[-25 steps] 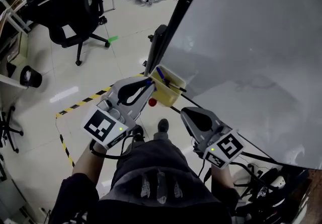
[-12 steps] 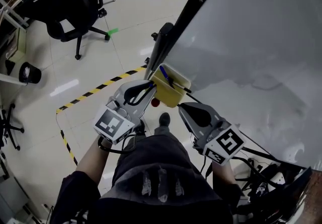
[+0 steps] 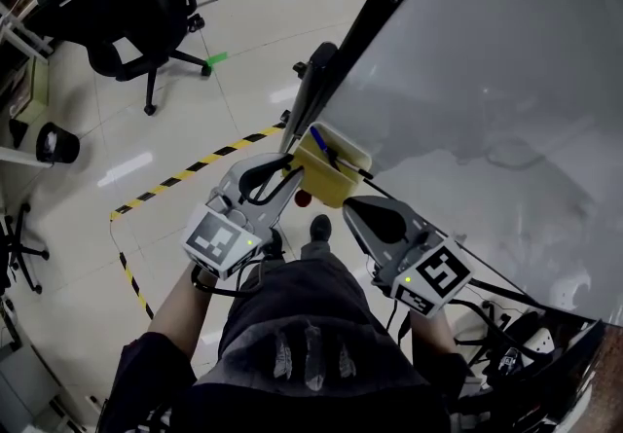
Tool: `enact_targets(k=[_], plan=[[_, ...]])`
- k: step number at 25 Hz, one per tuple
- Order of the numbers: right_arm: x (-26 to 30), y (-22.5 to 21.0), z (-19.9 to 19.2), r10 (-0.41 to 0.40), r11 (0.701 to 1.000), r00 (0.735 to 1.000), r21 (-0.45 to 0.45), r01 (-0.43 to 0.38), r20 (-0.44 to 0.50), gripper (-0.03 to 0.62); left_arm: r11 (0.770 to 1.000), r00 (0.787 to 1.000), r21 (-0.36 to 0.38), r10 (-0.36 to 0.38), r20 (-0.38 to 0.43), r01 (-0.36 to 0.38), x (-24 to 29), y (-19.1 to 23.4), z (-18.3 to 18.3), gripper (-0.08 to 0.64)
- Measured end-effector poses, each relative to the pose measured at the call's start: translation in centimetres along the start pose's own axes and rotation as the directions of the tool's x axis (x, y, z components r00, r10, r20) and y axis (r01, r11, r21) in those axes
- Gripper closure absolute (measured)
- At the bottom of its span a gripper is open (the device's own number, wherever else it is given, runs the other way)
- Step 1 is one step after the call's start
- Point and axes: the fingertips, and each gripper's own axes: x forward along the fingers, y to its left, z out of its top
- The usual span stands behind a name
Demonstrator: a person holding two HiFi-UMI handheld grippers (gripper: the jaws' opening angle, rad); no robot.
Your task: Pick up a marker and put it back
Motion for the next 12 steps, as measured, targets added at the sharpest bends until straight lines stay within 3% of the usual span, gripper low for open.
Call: enact_targets(k=[12], plan=[[0.2,0.1,0.7,0.007,1.000,1.000,-0.010,-0.007,0.027,0.591,0.999,0.998,0.048,0.018,0.064,-0.021,-1.4,0.0,3.5,0.462]])
